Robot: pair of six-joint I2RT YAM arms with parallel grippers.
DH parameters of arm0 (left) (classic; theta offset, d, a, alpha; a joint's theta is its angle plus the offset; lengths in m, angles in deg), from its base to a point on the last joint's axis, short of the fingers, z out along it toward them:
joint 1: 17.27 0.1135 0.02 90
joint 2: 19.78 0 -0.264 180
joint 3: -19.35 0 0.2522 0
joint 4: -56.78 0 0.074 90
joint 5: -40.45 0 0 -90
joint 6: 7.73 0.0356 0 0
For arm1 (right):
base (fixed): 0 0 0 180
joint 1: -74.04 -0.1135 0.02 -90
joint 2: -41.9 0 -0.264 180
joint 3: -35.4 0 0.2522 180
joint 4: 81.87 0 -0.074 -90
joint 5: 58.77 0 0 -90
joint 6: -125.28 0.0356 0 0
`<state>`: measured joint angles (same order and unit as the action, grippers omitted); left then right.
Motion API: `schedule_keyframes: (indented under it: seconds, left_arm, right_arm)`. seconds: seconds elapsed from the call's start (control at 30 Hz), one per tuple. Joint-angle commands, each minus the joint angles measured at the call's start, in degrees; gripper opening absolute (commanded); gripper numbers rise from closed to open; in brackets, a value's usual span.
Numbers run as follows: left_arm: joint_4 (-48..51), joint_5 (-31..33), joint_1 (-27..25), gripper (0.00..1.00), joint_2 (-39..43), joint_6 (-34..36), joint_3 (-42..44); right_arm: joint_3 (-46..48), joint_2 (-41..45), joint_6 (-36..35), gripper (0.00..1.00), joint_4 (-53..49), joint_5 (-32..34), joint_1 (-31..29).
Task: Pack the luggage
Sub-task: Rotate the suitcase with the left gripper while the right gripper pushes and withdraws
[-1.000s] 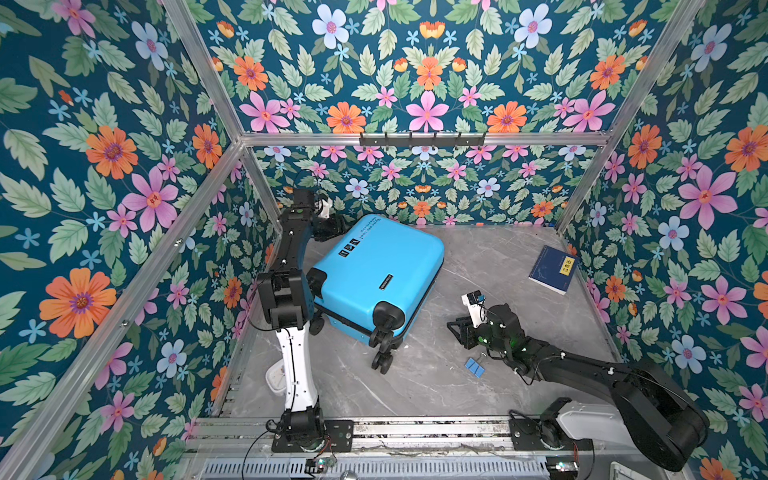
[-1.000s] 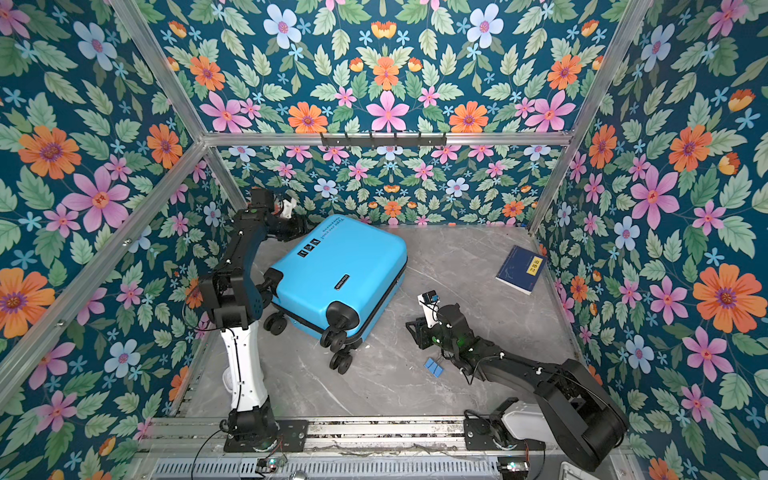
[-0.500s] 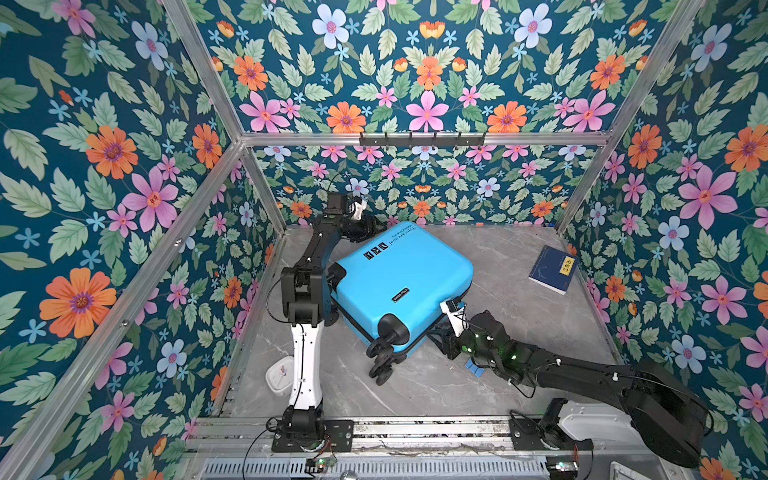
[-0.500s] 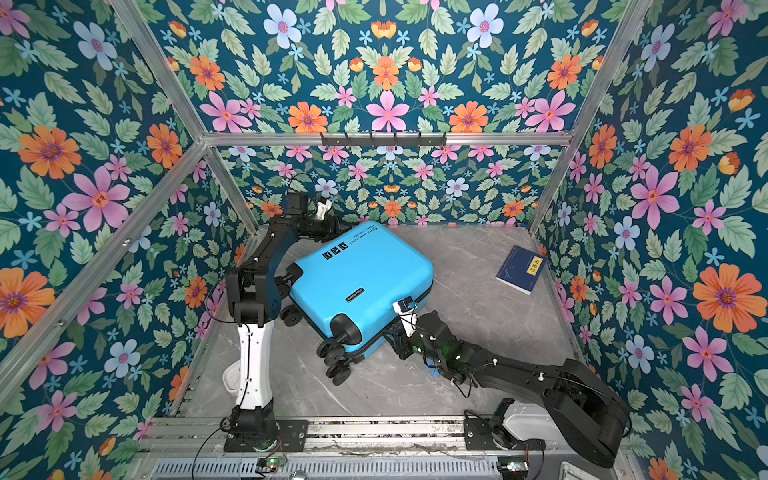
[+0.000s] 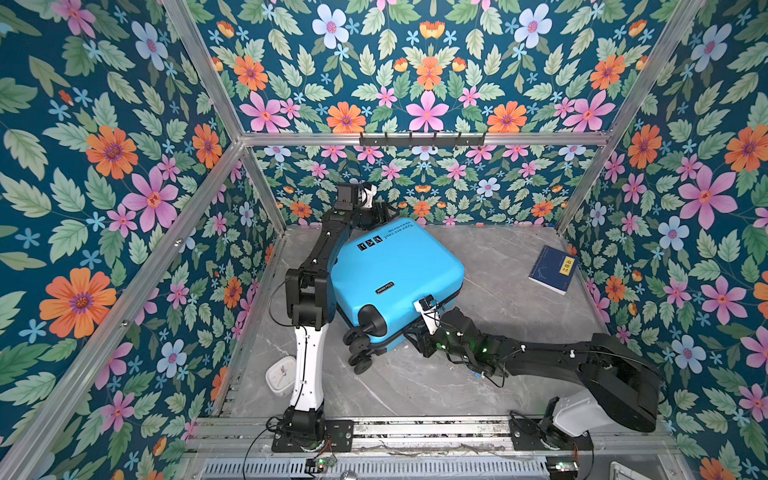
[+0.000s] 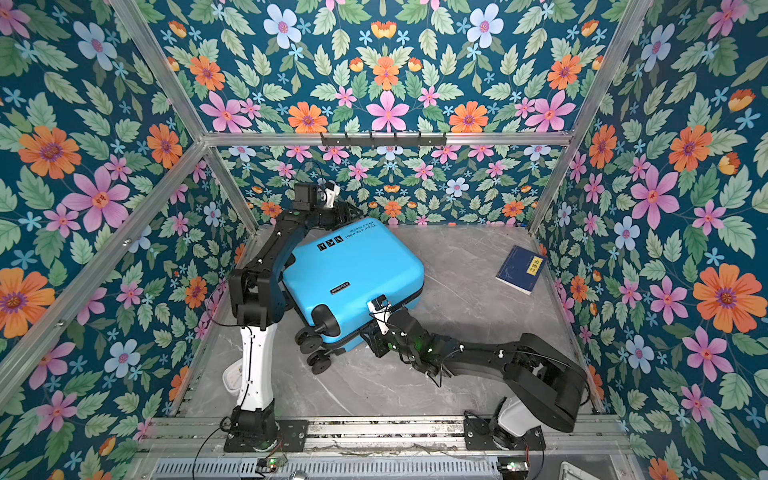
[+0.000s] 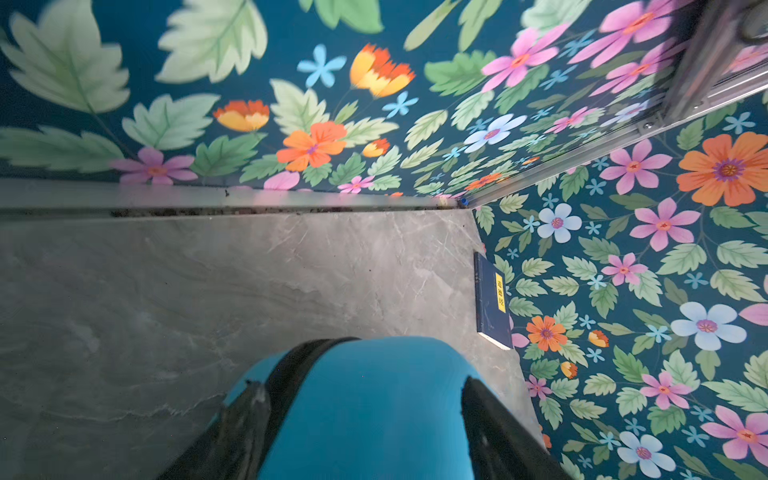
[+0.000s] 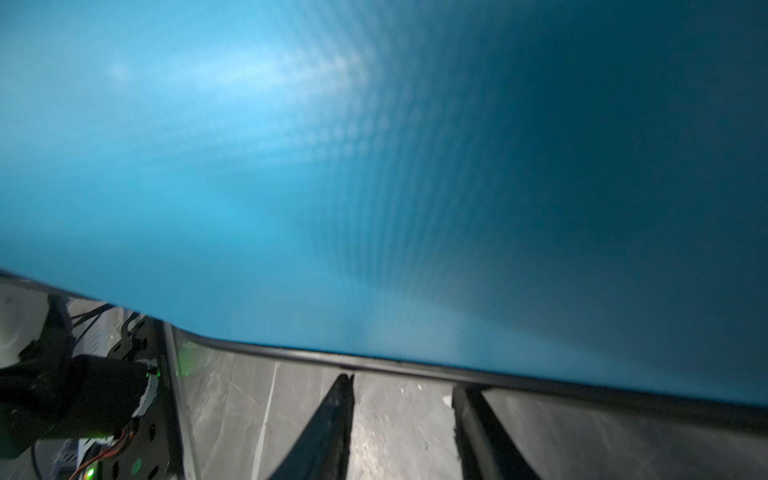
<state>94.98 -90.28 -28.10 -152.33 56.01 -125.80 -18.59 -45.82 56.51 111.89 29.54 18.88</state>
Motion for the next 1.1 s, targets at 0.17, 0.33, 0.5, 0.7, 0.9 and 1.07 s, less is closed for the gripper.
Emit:
schedule_keyframes:
  seconds: [0.17, 0.33, 0.5, 0.7, 0.9, 1.07]
  left_arm:
    - [7.2, 18.1, 1.1, 0.87, 14.9, 7.2, 1.7]
    - [5.7, 26.7, -0.4, 0.86, 31.6, 7.3, 19.3]
    - [3.2, 34.3, -2.8, 0.86, 50.0, 5.8, 42.6]
    - [2.4, 37.4, -2.7, 0.87, 67.7, 1.6, 62.6]
    - [5.5, 41.5, -1.6, 0.9, 74.2, 1.9, 68.9]
    - [3.5, 36.9, 5.7, 0.95, 72.6, 3.8, 70.8]
  right_arm:
    - [-5.9, -6.7, 2.3, 0.42, 4.9, 2.8, -0.1]
    - [-11.5, -12.2, 2.5, 0.44, 3.8, 4.8, -0.1]
    - [-18.6, -16.4, 2.2, 0.45, 0.1, 7.0, 0.3]
    - [-25.8, -21.1, 3.9, 0.47, -4.4, 5.5, 3.3]
    - [-26.0, -19.2, 2.3, 0.48, -2.4, 1.4, 4.0]
    - [-25.0, -10.6, 0.0, 0.53, -9.8, 0.6, 4.4]
